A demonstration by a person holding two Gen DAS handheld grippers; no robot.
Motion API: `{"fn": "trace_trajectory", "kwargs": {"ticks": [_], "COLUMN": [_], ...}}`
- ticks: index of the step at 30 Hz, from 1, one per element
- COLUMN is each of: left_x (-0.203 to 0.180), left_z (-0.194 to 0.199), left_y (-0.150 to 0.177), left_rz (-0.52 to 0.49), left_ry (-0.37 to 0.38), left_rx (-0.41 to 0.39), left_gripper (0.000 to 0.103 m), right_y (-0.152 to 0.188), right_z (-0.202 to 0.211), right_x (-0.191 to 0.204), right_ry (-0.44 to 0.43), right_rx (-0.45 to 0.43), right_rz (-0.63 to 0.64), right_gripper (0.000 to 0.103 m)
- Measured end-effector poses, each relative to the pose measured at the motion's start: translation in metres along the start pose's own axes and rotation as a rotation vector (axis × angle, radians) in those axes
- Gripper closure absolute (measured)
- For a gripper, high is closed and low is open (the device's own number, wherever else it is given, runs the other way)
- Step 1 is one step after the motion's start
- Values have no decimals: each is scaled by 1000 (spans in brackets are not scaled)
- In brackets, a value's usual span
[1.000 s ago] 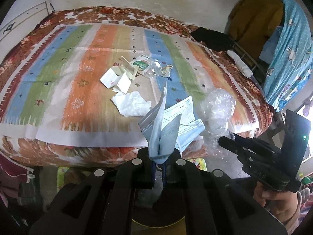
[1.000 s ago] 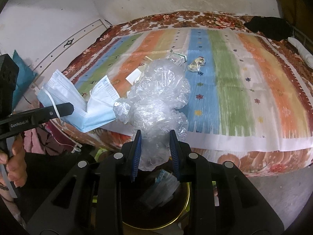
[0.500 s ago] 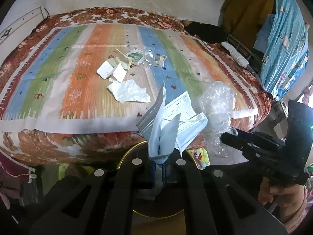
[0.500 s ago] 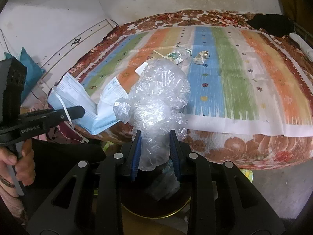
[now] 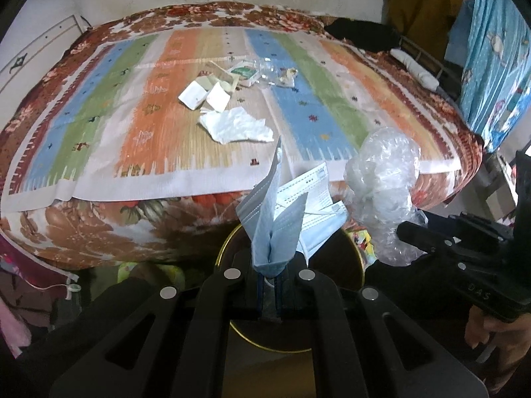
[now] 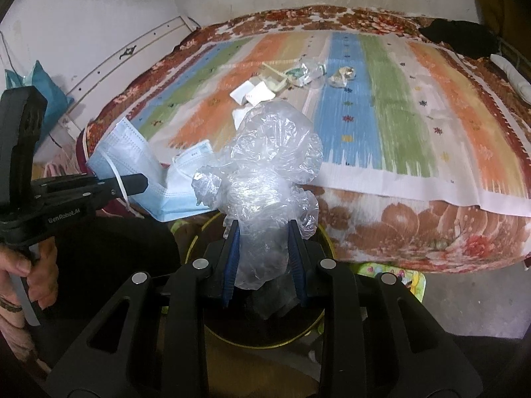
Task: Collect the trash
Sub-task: 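Lift the mask and clear bag and carry both over the bin, then open both tools to drop the mask and bag into the bin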
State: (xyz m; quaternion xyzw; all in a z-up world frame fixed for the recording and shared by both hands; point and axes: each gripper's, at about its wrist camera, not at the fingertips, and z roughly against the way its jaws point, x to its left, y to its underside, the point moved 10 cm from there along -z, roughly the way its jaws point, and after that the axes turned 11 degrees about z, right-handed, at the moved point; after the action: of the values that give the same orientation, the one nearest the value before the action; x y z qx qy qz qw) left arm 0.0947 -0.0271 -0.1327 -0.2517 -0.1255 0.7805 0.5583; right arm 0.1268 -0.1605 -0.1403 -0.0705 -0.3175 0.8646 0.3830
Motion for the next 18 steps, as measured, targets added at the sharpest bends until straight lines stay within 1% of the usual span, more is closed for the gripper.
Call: {"fn": "trace_trajectory", "kwargs": {"ticks": [2, 5, 6, 13, 18], "left_x": [1, 6, 7, 9, 13], "left_z": [-5, -15, -18, -43, -54], "left_y": [4, 12, 14, 36, 44], "left_rz": [1, -8, -10, 35, 58], "left_ry": [-16, -72, -79, -77, -94], "left_rx": [15, 39, 52, 166, 203], "left_gripper": [99, 99, 99, 99, 99], "right_y": [4, 11, 13, 27, 38], "right_z": [-4, -11, -13, -32, -48], "right_x": [1, 3, 2, 4, 7], "right_ry": [2, 5, 8, -15, -43], "right_rx": [14, 46, 56, 138, 204], "right_rz": [-4, -5, -8, -38, -49], "right_gripper": [77, 77, 77, 76, 76]}}
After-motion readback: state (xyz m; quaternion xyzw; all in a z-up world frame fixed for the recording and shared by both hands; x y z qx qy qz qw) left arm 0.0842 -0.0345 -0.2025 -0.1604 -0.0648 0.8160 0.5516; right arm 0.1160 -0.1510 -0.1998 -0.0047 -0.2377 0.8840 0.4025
